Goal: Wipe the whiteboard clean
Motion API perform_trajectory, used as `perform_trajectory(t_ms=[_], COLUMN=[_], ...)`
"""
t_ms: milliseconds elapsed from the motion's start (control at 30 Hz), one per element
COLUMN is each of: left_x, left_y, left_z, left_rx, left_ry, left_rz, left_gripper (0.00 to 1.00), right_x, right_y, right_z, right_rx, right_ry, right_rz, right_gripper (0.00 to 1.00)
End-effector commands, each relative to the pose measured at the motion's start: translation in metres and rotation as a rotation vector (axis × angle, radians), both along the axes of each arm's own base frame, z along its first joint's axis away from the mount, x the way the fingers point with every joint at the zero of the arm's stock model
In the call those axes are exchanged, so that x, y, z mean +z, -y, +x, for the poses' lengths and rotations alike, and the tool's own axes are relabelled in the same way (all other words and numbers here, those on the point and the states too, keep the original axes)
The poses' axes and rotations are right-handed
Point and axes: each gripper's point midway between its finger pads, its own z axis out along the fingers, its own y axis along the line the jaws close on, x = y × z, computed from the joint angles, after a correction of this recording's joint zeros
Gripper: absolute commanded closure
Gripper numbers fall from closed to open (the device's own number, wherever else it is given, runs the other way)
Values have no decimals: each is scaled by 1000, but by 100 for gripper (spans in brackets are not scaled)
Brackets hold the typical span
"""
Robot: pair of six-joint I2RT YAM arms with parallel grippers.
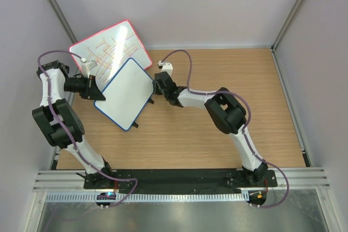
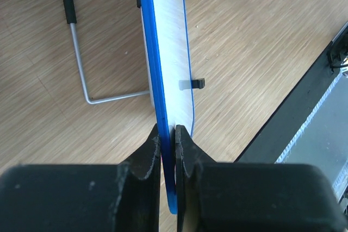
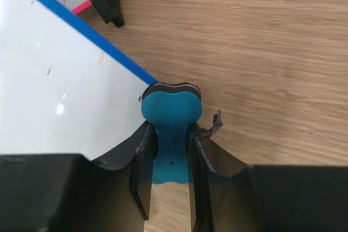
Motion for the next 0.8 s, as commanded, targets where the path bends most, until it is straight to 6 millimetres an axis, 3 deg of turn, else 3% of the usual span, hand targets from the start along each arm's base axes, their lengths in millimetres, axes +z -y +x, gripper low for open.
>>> perform_trajectory(t_ms=[0,200,300,467,633,767], left_x=[4,4,4,5,5,6], left_y=[-4,-3,-3,-2,-4,-7], left_z=[4,4,4,5,4,2], left_rx=[-69,-71,-72,-72,-72,-76], left_ry=[81,83,85,91,88,90], left_rz=[78,77,78,77,90,116], left_gripper=[100,100,100,100,100,100], right_x=[15,49,51,45,40,39], right_y=[-43,-78,-100,-115,-116,-93], right_z=[-32,-61,-89,-106,-103,-73], right_rx=[108,323,466,559,533,411], right_ry=[34,254,355,372,343,274], right_rz=[-3,-172,-292,-307,-263,-196], right_gripper=[99,99,99,99,99,99])
